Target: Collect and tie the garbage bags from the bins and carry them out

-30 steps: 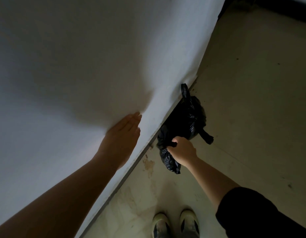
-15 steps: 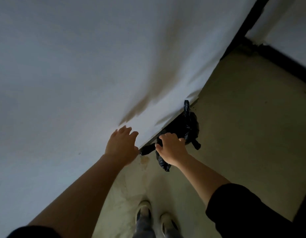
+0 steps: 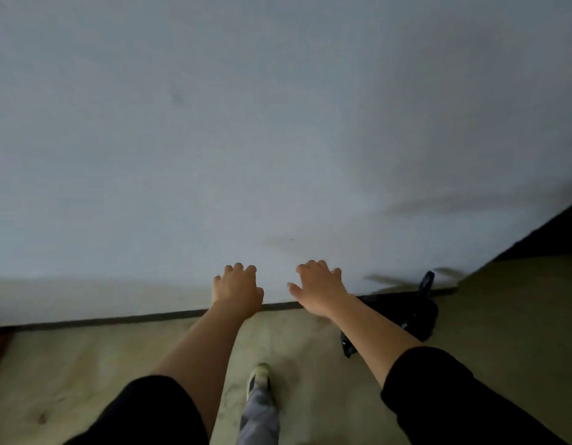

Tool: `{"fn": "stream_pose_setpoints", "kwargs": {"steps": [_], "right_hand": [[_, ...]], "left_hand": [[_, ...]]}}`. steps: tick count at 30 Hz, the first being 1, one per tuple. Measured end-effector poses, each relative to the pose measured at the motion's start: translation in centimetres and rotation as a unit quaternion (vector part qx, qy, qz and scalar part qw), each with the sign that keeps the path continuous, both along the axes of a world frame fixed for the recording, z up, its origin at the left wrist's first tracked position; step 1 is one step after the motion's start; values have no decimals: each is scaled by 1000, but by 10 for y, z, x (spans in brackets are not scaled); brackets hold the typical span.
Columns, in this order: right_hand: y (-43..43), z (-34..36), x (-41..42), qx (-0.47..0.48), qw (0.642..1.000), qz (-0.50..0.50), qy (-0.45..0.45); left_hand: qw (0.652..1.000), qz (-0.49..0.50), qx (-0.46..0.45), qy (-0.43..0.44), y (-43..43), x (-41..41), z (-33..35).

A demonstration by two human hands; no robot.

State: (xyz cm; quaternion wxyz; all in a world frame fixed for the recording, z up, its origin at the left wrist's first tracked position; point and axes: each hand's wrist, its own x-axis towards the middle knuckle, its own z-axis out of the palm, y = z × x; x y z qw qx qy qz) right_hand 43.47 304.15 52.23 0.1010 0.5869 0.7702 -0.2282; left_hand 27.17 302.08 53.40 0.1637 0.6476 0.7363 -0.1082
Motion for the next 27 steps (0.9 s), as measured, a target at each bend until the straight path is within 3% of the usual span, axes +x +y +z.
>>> {"fn": "stream_pose_setpoints", "kwargs": {"steps": [6,13,27], "right_hand": [[-36,49,-84,35,989,142,-9],[-80,93,-232,81,946,313,-26],[-319,121,-591,81,852,516,35]], "left_hand": [[989,143,30,-28,-71,-74,43],[945,312,89,-33,-163,-198,79],[847,522,94,25,-459,-479,118]]}}
